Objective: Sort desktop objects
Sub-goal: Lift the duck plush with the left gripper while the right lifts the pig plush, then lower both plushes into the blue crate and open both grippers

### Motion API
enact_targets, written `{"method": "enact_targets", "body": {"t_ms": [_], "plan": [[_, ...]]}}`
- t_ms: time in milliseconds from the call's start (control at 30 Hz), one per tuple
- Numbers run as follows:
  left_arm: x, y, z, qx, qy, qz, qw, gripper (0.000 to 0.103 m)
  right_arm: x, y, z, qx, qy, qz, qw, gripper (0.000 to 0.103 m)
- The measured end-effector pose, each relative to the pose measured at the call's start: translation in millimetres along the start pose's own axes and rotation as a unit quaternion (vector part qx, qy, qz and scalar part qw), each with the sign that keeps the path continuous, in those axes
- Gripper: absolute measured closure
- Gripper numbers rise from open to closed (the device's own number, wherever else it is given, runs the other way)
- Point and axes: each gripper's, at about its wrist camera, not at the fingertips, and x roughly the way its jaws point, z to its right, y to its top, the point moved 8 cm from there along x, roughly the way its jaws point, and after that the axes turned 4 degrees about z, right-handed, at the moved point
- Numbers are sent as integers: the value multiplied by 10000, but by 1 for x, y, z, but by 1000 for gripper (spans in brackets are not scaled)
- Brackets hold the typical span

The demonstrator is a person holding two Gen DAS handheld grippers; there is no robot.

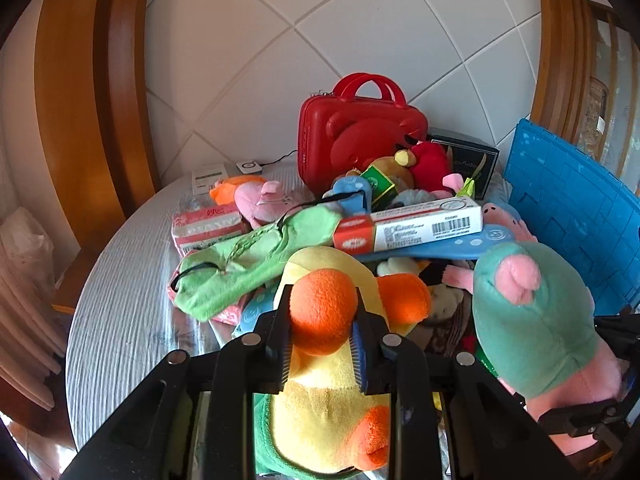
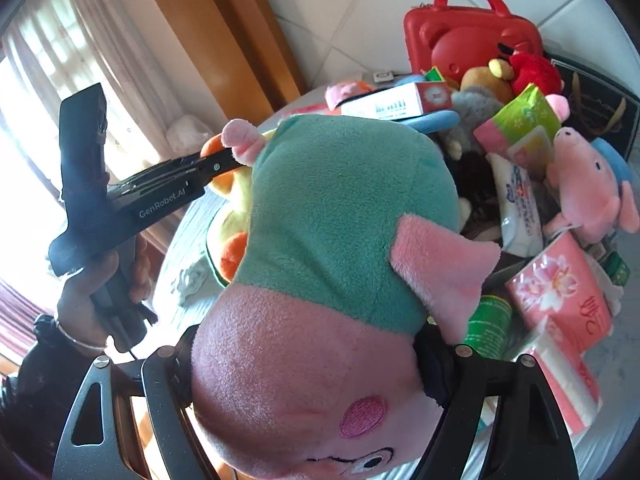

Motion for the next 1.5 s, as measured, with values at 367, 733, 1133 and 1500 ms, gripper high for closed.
{"method": "enact_targets", "body": {"t_ms": [367, 733, 1133, 1500], "plan": [[-43, 98, 79, 759, -537, 922, 9914, 80, -104, 54, 37, 304, -475, 1393, 9886, 21], [-80, 190, 283, 1509, -2075, 1845, 9487, 80, -314, 77, 129, 551, -2042, 3132, 9258, 21], [-85, 246, 548, 1696, -3469, 2080, 8987, 80, -518, 41, 294, 1211, -3639, 3644, 8486, 18], [-57, 272, 666, 1578, -3255, 1890, 9129, 20, -552, 32, 442, 1871, -4399, 3164, 8194, 1]]}}
